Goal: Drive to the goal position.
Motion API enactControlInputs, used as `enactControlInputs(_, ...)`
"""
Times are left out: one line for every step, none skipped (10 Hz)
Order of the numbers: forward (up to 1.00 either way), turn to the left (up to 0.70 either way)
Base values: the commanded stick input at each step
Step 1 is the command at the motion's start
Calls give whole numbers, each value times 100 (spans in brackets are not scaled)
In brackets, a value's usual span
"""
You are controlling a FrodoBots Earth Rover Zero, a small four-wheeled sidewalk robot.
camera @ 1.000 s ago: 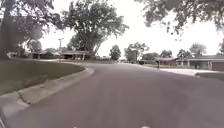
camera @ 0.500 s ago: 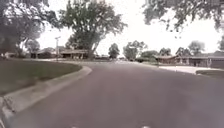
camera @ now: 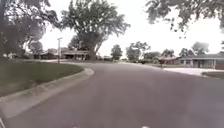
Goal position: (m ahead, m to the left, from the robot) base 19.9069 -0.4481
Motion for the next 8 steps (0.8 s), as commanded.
enactControlInputs(70, 0)
enactControlInputs(70, 0)
enactControlInputs(70, 0)
enactControlInputs(70, 0)
enactControlInputs(70, 0)
enactControlInputs(70, 0)
enactControlInputs(70, 0)
enactControlInputs(70, 0)
